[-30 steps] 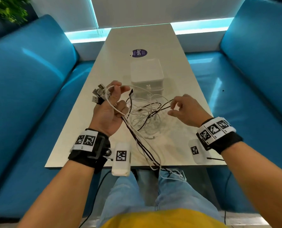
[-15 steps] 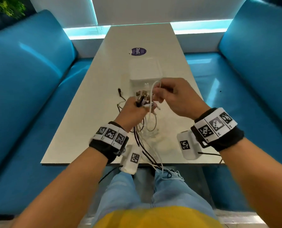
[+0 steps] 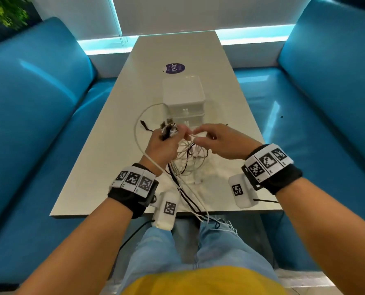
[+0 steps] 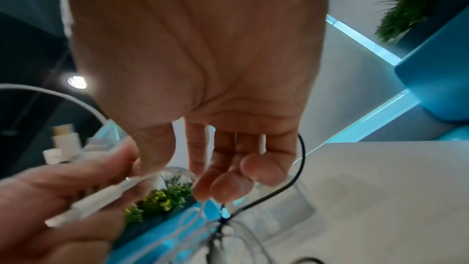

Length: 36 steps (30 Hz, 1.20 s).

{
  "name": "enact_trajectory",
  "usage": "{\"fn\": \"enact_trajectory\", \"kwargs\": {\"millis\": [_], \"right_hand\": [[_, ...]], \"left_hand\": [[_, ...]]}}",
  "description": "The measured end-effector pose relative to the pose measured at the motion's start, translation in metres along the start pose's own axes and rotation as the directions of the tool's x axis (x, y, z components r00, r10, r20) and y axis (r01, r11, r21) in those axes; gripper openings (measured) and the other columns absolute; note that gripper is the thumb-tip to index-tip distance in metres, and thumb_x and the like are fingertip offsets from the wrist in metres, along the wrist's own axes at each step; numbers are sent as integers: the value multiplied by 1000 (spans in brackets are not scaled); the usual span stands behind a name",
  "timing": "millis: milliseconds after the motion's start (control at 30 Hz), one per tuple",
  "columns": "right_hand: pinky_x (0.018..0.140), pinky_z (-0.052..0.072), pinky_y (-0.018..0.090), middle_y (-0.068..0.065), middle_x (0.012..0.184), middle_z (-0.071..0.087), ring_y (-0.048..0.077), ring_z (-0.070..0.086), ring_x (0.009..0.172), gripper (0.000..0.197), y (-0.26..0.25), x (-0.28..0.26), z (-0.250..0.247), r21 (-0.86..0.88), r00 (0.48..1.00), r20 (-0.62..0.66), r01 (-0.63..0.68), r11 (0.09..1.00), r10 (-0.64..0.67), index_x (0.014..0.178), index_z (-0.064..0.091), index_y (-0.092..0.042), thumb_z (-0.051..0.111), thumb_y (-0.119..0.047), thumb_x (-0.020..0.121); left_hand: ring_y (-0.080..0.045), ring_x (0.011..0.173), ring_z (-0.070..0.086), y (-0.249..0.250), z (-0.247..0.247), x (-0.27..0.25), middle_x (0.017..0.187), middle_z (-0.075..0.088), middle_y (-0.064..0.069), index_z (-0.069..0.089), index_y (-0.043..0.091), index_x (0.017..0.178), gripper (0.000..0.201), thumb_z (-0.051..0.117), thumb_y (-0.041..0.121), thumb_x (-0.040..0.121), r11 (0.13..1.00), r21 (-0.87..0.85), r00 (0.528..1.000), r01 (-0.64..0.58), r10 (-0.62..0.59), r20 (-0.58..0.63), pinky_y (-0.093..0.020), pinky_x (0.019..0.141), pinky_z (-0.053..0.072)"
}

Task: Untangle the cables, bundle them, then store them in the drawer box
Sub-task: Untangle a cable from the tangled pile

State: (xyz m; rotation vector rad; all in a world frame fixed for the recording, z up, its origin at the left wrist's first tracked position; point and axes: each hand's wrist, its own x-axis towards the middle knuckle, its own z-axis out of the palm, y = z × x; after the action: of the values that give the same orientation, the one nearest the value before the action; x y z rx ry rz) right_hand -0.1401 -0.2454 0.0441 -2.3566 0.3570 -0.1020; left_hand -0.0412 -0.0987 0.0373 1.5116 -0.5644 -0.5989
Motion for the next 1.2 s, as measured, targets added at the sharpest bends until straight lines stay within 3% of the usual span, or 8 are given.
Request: {"fn": "enact_trajectory", "kwargs": {"millis": [133,300,433,667,833,933,1067,1200], "right_hand": [[72,38,24,-7,79,59,6,54,72,22,26,-3,4,-83,994,9,-106,991,107,103,67,-24,65,-40,88],[63,40,28,-2,64,56,19,54,67,33,51,-4,8,-230,967,-72,-255,939,245,61,56,-19,65,-36,88],[71,44,28,-1,79,64,19,60,77,19,57,-8,0,-250,943,-103,-332,909,316,72,62,-26,65,-38,87],[48,43,14,2,70,62,11,57,56,20,-15,-5,-12,396,953,-268,-22,918,139,107,62,-14,63,-26,91],[57,45,21,-1,70,64,10,60,60,16,-15,1,-10,206,992,-108,-36,978,59,85,68,-17,59,-26,94],[53,45,19,1,71,66,11,63,61,18,-21,0,-14,309,985,-170,43,950,11,82,67,-15,57,-19,96],[50,41,10,4,70,65,9,60,55,17,-43,-4,-31,381,930,-352,242,892,-102,83,67,-13,56,-9,96],[51,43,12,6,70,64,8,58,53,6,-44,-12,-49,431,862,-502,325,842,-76,97,65,-9,60,-10,94]], "left_hand": [[-6,40,19,2,-16,-1,76,64,1,61,15,78,26,49,24,99,977,-211,999,40,-44,-14,-20,42,16],[-5,40,19,5,-21,-2,77,66,4,59,14,78,28,46,25,100,967,-252,1000,20,-21,0,-19,41,16],[-4,39,19,13,-30,0,78,66,3,60,16,76,31,44,24,101,950,-313,999,-3,-9,-37,-17,40,18],[-4,39,19,17,-22,-1,79,66,2,63,18,74,29,48,26,97,948,-318,998,-28,44,45,-17,40,20],[-3,42,24,15,-26,-4,83,61,-2,66,21,99,11,61,20,89,953,-293,983,-77,121,135,-16,40,22],[-5,51,32,8,-25,-3,79,57,3,60,34,120,48,69,5,82,993,-122,986,5,15,165,-18,41,25],[-4,47,42,4,-9,-7,60,56,12,72,17,97,13,71,15,84,950,310,957,24,-111,268,-17,49,33],[-5,50,42,2,-8,-6,58,56,9,70,11,81,11,64,17,90,963,264,966,51,-114,231,-19,52,28]]}}
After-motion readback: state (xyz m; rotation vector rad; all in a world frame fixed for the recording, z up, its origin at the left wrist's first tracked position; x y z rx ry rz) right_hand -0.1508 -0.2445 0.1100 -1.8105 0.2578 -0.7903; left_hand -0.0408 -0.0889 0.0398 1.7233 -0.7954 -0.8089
